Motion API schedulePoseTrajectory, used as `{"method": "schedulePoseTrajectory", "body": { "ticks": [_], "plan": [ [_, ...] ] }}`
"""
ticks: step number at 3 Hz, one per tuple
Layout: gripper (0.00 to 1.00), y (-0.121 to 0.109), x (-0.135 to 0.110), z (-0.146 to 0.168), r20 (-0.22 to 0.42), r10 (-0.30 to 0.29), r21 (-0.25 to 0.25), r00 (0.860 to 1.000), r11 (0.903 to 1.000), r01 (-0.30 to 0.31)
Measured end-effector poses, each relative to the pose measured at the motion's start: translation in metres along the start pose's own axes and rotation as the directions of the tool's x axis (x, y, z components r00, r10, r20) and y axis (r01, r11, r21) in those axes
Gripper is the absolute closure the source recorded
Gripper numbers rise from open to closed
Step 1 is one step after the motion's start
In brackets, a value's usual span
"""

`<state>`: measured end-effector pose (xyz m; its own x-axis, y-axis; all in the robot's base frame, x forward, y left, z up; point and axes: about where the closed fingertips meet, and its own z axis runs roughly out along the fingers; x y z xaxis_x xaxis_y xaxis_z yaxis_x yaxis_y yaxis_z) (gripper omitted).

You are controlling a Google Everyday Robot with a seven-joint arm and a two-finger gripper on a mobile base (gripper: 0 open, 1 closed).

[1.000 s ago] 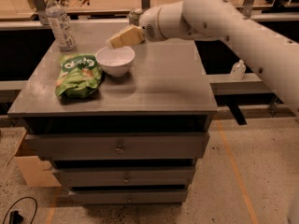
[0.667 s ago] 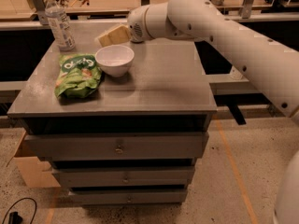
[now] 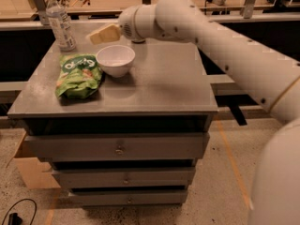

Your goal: Move blue plastic bottle near green rice chip bag

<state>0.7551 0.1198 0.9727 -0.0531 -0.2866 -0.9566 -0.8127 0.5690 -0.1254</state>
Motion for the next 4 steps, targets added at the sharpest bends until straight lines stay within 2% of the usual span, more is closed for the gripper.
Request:
{"method": "schedulePoseTrajectory", "body": {
  "ticks": [1,2,3,4],
  "plan": [
    [0.00,0.007,-0.020,0.065,0.061,-0.003,-0.019,0.998,0.9998,0.004],
    [0.00,0.015,-0.048,0.116,0.111,0.003,-0.032,0.994,0.9995,0.001],
    [0.00,0.030,-0.062,0.158,0.126,0.041,-0.050,0.991,0.9981,-0.035],
    [0.00,0.045,-0.053,0.195,0.141,0.105,-0.070,0.984,0.9929,-0.096]
  ]
}}
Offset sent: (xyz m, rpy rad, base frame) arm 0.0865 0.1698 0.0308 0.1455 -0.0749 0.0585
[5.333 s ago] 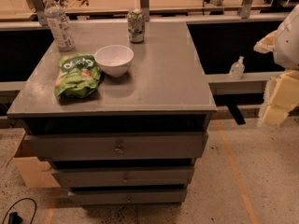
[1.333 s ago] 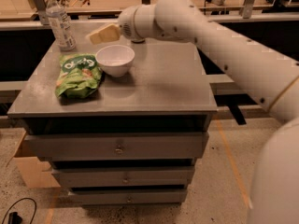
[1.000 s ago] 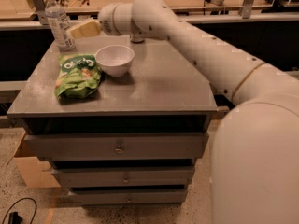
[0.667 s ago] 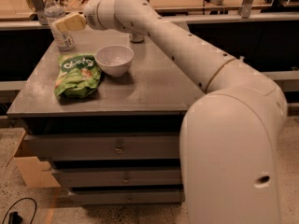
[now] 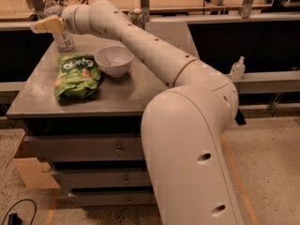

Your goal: Move blue plastic bottle near green rice chip bag

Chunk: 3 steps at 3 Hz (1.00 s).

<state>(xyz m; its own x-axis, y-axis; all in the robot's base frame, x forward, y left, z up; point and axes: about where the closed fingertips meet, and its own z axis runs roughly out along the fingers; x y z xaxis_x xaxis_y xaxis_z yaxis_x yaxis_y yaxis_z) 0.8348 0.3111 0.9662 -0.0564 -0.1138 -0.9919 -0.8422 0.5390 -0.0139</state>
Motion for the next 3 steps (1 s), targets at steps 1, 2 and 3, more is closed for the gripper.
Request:
{"method": "schedulePoseTrajectory", "body": {
  "ticks": [1,2,3],
  "plan": [
    [0.00,-0.002,0.023,0.020,0.009,0.049,0.035,0.999,0.9982,-0.049],
    [0.00,-0.009,0.035,0.039,0.012,0.028,0.094,1.000,0.9952,-0.029],
    [0.00,-0.023,0.041,0.051,0.004,0.005,0.144,1.000,0.9895,-0.005]
  ]
}}
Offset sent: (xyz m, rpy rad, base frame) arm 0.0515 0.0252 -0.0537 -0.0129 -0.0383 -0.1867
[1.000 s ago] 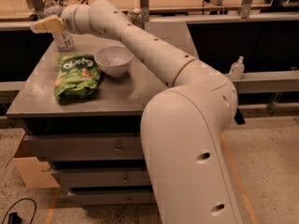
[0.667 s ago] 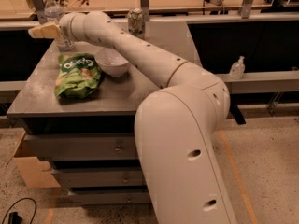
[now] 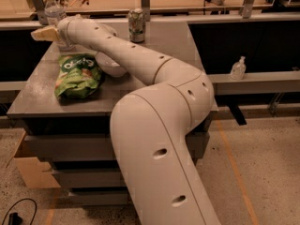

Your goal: Move blue plastic bottle near green rice chip bag

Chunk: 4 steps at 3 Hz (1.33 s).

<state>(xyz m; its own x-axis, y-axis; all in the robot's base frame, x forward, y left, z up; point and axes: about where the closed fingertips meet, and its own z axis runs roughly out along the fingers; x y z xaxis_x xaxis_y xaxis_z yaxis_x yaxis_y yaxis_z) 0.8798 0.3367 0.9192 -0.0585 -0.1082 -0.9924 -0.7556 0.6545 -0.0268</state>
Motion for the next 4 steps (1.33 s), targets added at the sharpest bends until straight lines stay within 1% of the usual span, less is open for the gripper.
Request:
{"method": "schedulePoseTrajectory", "body": {
  "ticks": [1,2,3,4],
  "plan": [
    [0.17,-0.012,0.002,0.009,0.001,-0.020,0.026,1.000,0.9995,0.020],
    [0.41,-0.019,0.004,0.012,0.002,-0.027,0.031,1.000,0.9992,0.027],
    [0.64,-0.020,0.001,0.013,0.007,-0.031,0.010,0.999,0.9995,0.031],
    [0.87,-0.017,-0.008,0.007,0.018,-0.026,-0.049,0.999,0.9984,0.027]
  ]
}}
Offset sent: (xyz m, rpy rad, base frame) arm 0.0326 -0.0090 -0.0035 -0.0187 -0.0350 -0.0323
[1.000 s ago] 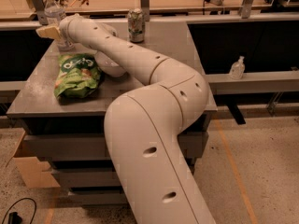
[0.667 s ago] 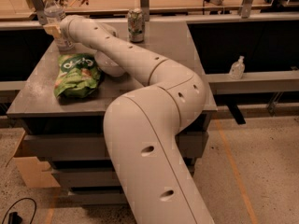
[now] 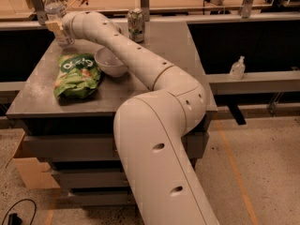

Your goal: Move blue plastic bottle near green rice chip bag

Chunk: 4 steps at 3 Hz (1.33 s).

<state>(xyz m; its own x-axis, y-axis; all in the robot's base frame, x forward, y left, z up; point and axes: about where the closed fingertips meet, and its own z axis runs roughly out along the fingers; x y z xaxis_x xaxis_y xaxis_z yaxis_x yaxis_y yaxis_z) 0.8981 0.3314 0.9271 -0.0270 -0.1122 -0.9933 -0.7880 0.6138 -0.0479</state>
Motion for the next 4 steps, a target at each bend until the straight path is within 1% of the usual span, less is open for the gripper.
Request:
{"method": "schedulePoseTrajectory", "body": {
  "ticks": [1,2,3,4],
  "plan": [
    [1.00,0.009,-0.011,-0.018,0.001,0.023,-0.070,1.000,0.9973,-0.023],
    [1.00,0.019,-0.015,-0.045,-0.025,0.044,-0.124,0.999,0.9912,-0.047],
    [1.00,0.027,-0.004,-0.071,-0.073,0.058,-0.139,0.996,0.9880,-0.068],
    [1.00,0.030,0.007,-0.088,-0.095,0.058,-0.118,0.994,0.9906,-0.069]
  ]
}}
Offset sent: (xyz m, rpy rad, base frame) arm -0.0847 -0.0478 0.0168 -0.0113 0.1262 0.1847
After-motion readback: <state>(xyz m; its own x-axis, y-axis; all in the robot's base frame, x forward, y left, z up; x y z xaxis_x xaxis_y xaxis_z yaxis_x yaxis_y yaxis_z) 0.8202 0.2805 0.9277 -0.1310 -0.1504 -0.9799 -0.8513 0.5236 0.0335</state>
